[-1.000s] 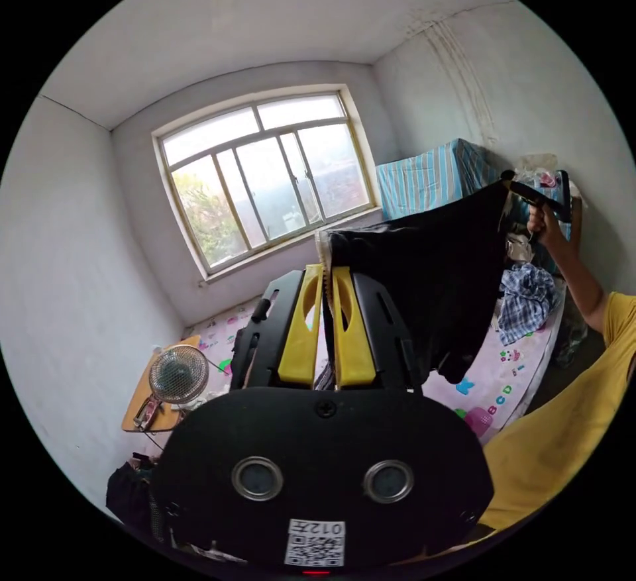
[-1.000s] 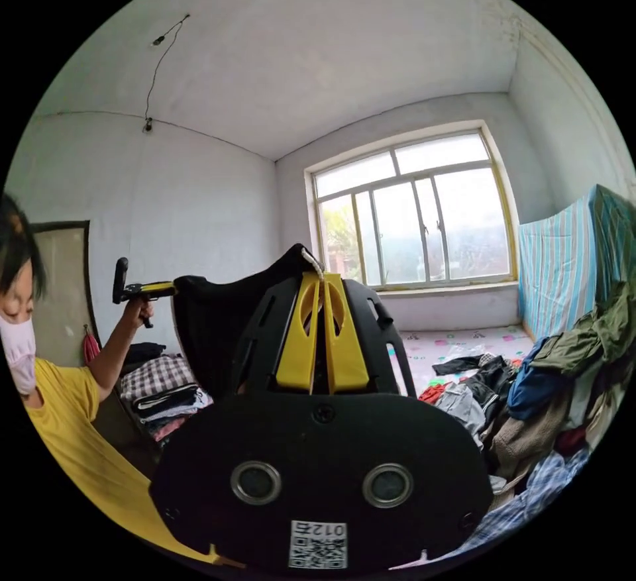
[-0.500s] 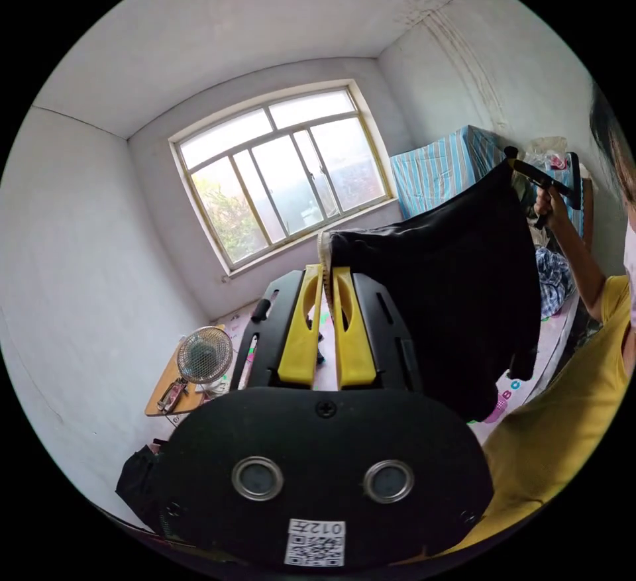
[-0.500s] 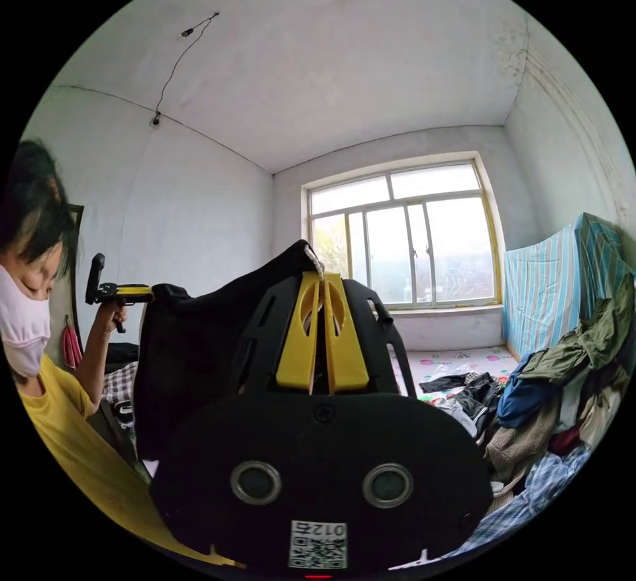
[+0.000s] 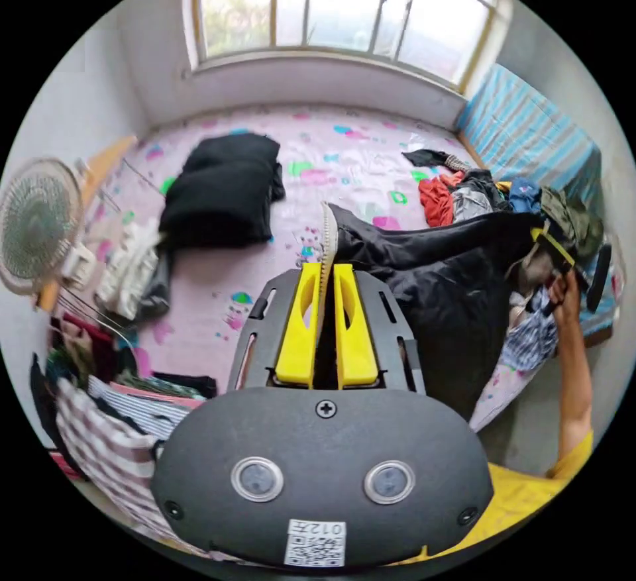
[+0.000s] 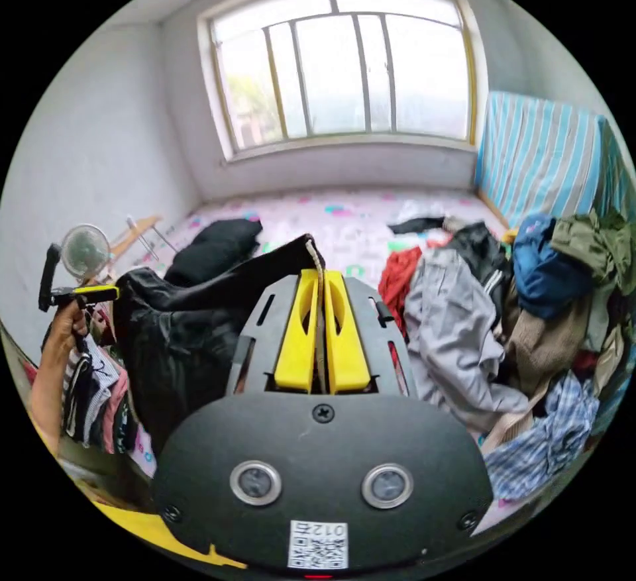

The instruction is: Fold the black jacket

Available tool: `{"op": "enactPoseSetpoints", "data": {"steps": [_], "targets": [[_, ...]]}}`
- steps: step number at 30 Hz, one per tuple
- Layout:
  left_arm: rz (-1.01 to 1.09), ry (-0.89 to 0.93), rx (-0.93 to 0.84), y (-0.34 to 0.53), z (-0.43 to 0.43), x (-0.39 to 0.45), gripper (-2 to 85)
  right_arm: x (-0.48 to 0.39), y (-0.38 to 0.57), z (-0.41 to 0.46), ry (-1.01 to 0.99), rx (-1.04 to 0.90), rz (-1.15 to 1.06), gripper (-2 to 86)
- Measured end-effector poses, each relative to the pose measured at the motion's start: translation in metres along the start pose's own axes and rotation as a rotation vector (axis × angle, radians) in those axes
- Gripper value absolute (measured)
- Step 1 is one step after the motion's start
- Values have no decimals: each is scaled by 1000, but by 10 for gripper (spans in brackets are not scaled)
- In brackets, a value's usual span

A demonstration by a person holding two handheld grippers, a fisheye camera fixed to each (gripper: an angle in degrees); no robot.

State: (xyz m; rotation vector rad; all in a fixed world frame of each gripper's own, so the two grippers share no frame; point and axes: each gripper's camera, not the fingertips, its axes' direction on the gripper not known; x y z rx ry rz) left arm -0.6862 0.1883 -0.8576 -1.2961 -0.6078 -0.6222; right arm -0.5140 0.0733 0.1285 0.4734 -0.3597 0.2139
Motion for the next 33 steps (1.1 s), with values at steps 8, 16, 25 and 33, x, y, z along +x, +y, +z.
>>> {"op": "enactPoseSetpoints", "data": {"steps": [8, 16, 25, 33], "targets": [[67, 91, -86, 49, 162, 14, 10, 40, 75, 118, -22, -201, -19, 12], [216, 233, -379, 216, 273, 88, 29, 48, 227, 155, -224, -429, 62, 21], [-278, 208, -359, 296, 325, 72, 94, -183, 261, 204, -410, -454, -629, 52], [-688, 10, -199, 312, 360, 17, 103, -258, 252, 254, -446, -468, -738, 31]]}}
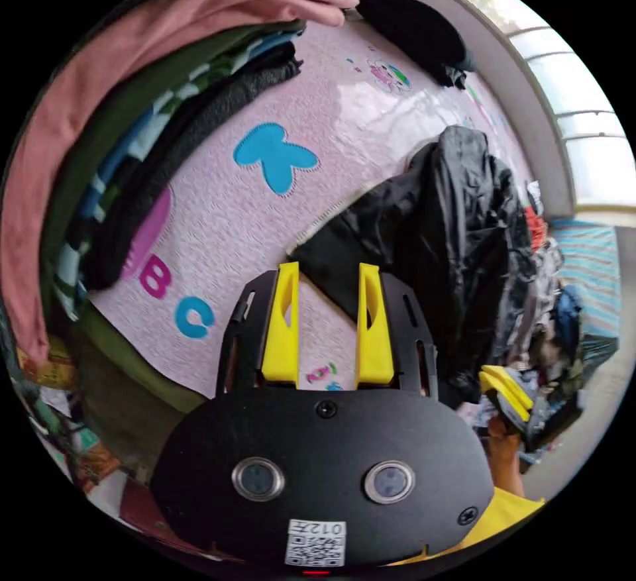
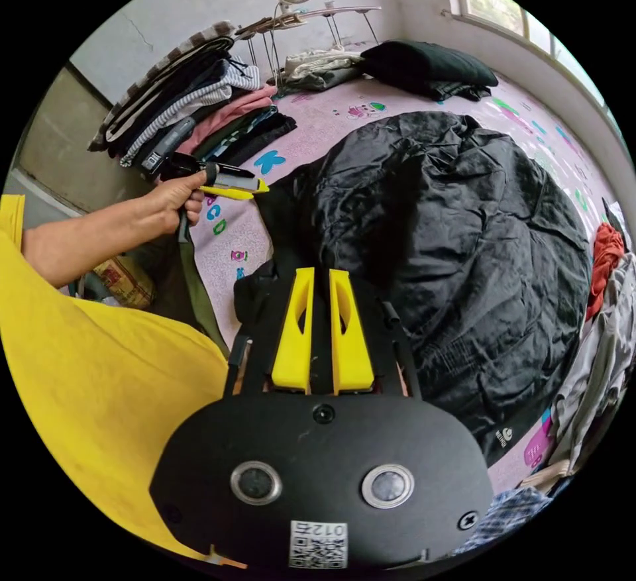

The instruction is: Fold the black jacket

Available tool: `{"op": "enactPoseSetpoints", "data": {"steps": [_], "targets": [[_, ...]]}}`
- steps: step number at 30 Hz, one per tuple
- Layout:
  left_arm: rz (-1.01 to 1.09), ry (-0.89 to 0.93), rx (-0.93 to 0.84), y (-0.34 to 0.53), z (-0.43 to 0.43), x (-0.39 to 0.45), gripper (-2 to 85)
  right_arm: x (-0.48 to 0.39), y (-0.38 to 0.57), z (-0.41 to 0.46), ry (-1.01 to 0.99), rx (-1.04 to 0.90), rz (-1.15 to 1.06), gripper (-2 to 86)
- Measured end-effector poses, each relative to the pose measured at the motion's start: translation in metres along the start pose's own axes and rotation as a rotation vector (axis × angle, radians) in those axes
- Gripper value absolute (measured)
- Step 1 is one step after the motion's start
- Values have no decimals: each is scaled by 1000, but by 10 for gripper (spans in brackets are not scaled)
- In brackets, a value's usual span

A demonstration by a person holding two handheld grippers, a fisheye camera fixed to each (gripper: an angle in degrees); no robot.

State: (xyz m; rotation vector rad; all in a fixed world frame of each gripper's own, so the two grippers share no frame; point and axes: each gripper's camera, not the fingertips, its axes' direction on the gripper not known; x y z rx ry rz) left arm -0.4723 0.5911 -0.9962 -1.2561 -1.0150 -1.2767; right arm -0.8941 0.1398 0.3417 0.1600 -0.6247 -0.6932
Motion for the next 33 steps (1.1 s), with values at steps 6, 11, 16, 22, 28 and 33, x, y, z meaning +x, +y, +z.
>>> {"op": "enactPoseSetpoints", "data": {"steps": [6, 11, 16, 22, 28, 33], "targets": [[172, -245, -18, 3, 38, 47, 74, -18, -40, 35, -13, -18, -40, 32], [147, 126, -10, 15, 21, 51, 24, -47, -73, 46, 23, 16, -159, 59], [210, 527, -21, 28, -1, 73, 10, -82, -87, 56, 191, 43, -349, 100], [390, 560, -54, 36, 1, 130, 8, -87, -98, 67, 267, 86, -334, 116], [514, 663, -22, 46, -10, 174, 16, -59, -101, 60, 353, 124, -157, 59], [452, 719, 37, 46, -17, 171, 51, 21, -81, 16, 168, 208, 166, 27]]}}
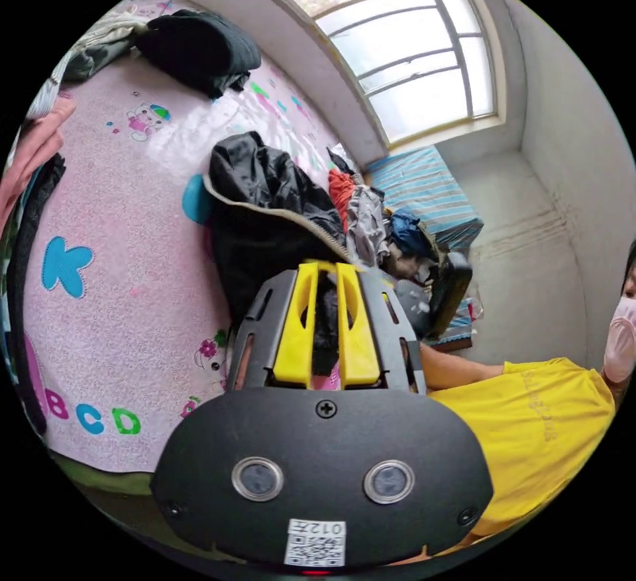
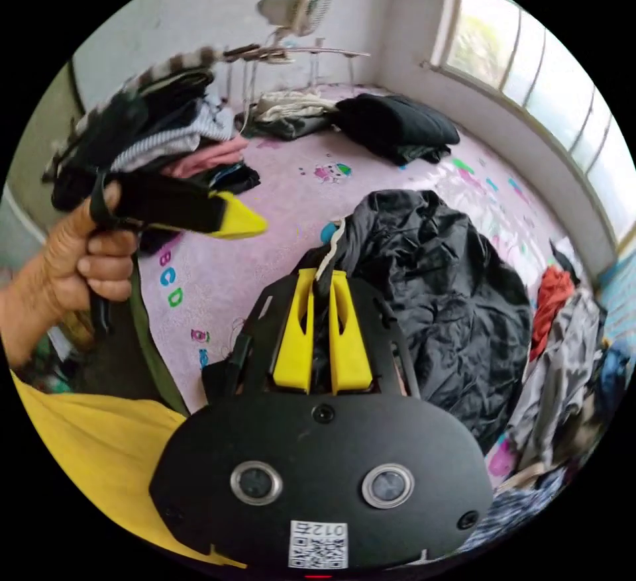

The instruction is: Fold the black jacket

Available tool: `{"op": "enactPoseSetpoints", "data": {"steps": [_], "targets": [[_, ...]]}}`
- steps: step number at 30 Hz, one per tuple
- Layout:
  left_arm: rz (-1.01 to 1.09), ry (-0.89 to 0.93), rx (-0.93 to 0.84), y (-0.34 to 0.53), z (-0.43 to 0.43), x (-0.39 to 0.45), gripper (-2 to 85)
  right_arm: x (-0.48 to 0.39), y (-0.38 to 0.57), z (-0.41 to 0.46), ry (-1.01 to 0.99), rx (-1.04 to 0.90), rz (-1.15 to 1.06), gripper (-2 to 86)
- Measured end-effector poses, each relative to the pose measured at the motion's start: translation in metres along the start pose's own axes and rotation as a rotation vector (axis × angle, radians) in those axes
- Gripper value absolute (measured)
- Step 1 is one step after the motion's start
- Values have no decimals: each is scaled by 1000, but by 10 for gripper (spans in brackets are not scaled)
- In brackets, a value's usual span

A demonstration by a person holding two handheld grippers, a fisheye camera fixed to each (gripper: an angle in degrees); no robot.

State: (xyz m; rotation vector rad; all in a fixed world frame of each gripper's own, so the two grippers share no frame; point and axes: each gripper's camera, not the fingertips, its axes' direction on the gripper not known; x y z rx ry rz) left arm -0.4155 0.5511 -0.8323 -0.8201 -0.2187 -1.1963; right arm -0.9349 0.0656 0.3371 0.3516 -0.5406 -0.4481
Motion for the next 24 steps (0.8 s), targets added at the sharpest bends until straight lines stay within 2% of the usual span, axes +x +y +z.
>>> {"op": "enactPoseSetpoints", "data": {"steps": [2, 6, 8, 13, 15, 19, 24], "targets": [[17, -188, -131, 5, 22, 4, 75, 44, 7, -14, -72, 31, 142, 23], [61, -326, -398, 20, 92, 21, 98, 122, 34, -43, -123, 85, 336, 21], [137, -505, -512, 27, 139, 43, 107, 144, 45, -52, -118, 99, 382, 21], [255, -819, -620, 29, 201, 84, 92, 182, 74, -72, -111, 136, 448, 21], [309, -822, -672, 29, 211, 101, 64, 198, 88, -78, -117, 145, 473, 20], [308, -842, -655, -9, 186, 122, 23, 229, 108, -91, -151, 178, 534, 19], [205, -1008, -379, -126, 71, 147, 9, 282, 146, -113, -225, 248, 703, 16]]}}
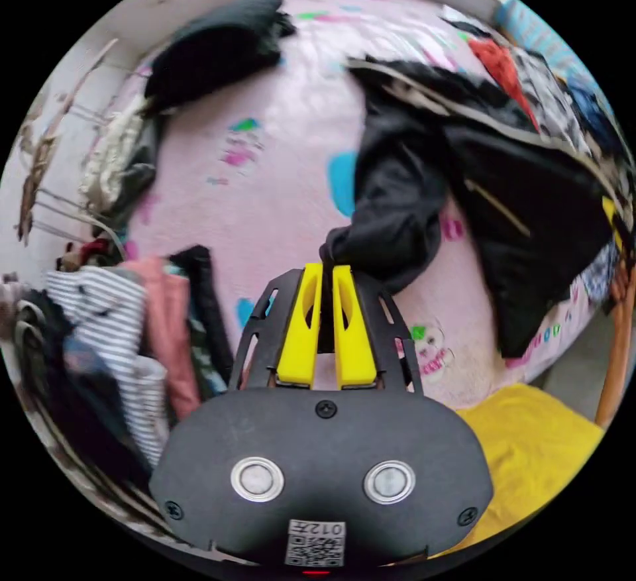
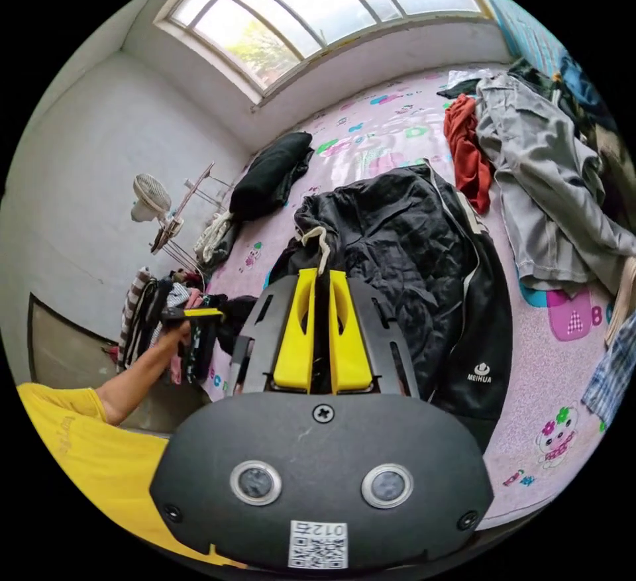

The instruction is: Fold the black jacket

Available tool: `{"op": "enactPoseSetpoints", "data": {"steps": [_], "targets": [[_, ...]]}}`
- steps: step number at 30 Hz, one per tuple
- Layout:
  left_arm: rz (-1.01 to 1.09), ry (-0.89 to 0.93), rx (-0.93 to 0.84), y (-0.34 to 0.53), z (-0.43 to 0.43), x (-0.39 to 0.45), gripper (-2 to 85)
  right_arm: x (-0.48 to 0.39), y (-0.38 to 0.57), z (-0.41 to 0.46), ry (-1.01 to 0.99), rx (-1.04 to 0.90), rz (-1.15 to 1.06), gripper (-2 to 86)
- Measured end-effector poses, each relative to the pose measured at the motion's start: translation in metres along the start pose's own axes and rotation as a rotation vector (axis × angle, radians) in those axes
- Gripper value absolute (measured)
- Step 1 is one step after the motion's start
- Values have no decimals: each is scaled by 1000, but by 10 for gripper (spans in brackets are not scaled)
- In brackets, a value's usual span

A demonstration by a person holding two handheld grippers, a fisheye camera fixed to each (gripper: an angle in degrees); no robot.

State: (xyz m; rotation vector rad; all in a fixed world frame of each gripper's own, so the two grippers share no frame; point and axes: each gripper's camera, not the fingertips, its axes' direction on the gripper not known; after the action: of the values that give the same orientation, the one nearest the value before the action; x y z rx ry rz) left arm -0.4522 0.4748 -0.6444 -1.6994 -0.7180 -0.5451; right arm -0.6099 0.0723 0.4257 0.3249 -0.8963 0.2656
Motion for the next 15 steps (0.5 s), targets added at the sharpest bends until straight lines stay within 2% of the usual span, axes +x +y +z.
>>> {"op": "enactPoseSetpoints", "data": {"steps": [3, 5, 7, 11, 15], "targets": [[-76, -124, 79, -37, -75, -58, 7, 36, 9, 0, -118, -68, 171, 16], [-101, -249, 72, -65, -117, -90, 7, 48, 22, 10, -159, -135, 238, 15], [-123, -297, 38, -84, -133, -108, 10, 57, 36, 24, -170, -205, 300, 15], [-161, -271, -110, -103, -116, -122, 32, 77, 58, 48, -203, -224, 429, 13], [-338, -193, -14, -72, -106, -130, 56, 79, 42, 44, -252, -193, 429, 12]]}}
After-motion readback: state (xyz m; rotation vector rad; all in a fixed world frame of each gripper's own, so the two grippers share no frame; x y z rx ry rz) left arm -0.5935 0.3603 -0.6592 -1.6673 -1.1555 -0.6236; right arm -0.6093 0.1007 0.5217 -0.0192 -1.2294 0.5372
